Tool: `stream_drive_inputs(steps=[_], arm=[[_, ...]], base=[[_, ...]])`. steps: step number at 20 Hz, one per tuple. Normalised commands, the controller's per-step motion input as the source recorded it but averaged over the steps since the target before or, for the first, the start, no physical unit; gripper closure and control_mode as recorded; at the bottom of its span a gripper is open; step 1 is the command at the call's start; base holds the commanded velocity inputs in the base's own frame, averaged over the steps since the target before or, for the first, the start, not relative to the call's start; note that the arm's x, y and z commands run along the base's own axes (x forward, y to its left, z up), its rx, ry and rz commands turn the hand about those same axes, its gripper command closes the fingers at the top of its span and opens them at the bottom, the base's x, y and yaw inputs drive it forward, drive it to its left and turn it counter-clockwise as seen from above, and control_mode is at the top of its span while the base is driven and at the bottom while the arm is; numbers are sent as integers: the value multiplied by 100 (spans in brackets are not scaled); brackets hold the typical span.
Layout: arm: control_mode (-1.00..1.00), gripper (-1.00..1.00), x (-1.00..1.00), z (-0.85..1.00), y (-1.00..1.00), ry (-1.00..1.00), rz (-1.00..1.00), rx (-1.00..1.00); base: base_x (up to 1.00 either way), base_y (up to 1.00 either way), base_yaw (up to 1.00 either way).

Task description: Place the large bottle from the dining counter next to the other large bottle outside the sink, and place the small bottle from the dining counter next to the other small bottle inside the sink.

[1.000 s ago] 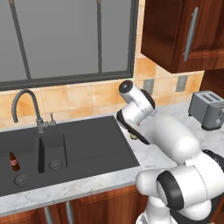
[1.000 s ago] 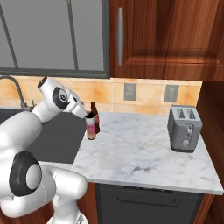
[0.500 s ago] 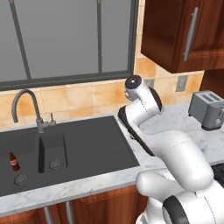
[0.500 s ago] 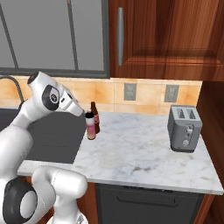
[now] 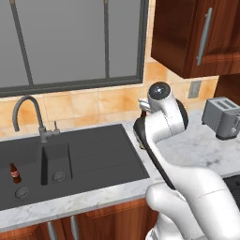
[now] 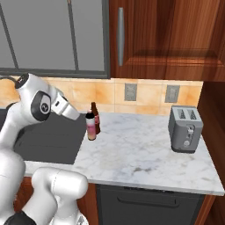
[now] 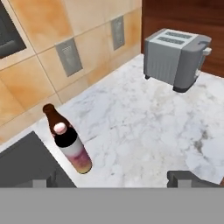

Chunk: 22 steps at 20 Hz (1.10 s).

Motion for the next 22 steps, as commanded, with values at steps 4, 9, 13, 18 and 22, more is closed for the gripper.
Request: stream_drive_inputs(steps=[4, 9, 13, 18, 22], arm=[[-100, -100, -58, 35, -2, -8, 13, 0], [-100, -100, -29, 46, 0, -6, 14, 0], [-100, -100, -31, 47, 0, -6, 14, 0], [-100, -100, -44, 38, -5, -11, 10, 0], [-100, -100, -43, 21, 0, -9, 8, 0]], base=[[0, 0, 0], [0, 0, 0], [0, 0, 0], [0, 0, 0], [0, 0, 0]])
